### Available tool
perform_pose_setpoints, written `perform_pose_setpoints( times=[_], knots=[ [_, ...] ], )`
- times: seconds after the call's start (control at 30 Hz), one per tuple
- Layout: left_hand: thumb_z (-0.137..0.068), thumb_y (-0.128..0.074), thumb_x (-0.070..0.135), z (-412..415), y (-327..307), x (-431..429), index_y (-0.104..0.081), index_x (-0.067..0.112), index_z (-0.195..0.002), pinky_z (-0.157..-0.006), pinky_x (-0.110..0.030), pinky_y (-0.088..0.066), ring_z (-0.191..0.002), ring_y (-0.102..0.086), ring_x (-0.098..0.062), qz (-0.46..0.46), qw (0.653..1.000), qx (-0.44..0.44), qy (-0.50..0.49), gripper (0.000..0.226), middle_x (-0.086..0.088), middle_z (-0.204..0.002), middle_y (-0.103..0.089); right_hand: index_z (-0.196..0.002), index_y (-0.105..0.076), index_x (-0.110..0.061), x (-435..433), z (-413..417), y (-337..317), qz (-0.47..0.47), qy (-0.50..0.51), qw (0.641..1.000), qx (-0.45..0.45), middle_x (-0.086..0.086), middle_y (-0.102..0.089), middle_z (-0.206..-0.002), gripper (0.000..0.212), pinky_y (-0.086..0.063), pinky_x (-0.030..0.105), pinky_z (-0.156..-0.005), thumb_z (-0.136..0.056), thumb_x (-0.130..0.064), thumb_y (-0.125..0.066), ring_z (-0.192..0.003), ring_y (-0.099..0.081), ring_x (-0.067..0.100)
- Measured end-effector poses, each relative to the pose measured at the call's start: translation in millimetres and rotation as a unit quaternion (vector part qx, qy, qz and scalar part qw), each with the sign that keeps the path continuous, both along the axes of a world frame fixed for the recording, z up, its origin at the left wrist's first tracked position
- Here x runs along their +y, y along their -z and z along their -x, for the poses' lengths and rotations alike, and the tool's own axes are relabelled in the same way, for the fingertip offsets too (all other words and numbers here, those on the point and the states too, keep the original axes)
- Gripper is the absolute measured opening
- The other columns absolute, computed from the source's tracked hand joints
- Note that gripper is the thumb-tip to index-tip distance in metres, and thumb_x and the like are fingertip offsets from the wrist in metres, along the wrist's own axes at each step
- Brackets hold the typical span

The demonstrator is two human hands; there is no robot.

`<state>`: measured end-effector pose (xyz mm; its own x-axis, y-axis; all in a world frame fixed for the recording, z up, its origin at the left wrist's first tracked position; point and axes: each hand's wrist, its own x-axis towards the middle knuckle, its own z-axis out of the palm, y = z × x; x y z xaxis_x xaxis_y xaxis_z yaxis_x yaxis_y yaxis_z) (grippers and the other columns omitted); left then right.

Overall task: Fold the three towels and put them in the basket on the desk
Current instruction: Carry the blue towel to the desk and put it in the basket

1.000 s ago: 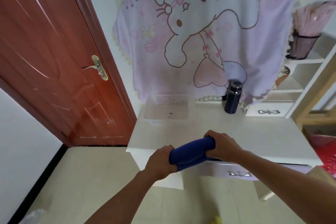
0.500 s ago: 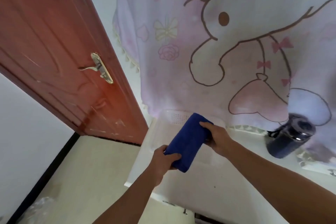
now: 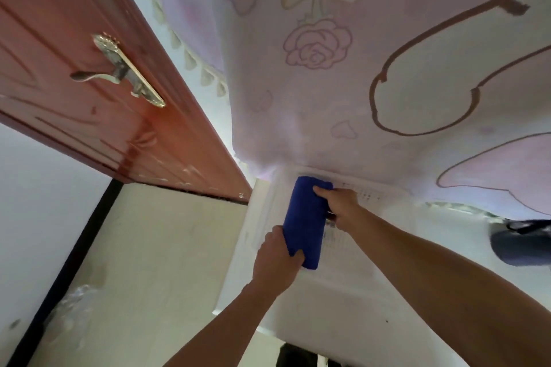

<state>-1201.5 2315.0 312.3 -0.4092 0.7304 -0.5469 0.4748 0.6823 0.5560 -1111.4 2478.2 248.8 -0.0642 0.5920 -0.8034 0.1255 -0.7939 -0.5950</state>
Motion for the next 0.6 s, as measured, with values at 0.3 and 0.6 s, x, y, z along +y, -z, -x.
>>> perform_pose_setpoints(
  times=[0.3,0.6],
  knots=[
    [-0.102,-0.028,0.039,12,27,4,-0.059,0.018,-0.116,-0.094,-0.037,-0.041,-0.111,-0.047,-0.023,0.027,0.907,0.173,0.383,0.040,-0.005,-0.125,-0.050,-0.102,-0.065,-0.007,2,20,20,-0.142,-0.204,0.942,-0.224,0.009,-0.070,-0.098,0.050,-0.058,0.040,-0.076,-0.073,-0.046,-0.078,-0.088,-0.068,0.030],
    [-0.091,-0.011,0.062,7,31,-5,-0.043,0.023,-0.135,-0.101,-0.041,-0.033,-0.123,-0.037,-0.028,0.057,0.884,0.188,0.425,0.067,-0.007,-0.136,-0.040,-0.146,-0.038,-0.017,-17,1,-1,-0.452,-0.569,0.613,-0.309,0.006,-0.046,-0.135,0.056,-0.049,0.041,-0.091,-0.092,-0.007,-0.049,-0.125,-0.041,0.028]
  ],
)
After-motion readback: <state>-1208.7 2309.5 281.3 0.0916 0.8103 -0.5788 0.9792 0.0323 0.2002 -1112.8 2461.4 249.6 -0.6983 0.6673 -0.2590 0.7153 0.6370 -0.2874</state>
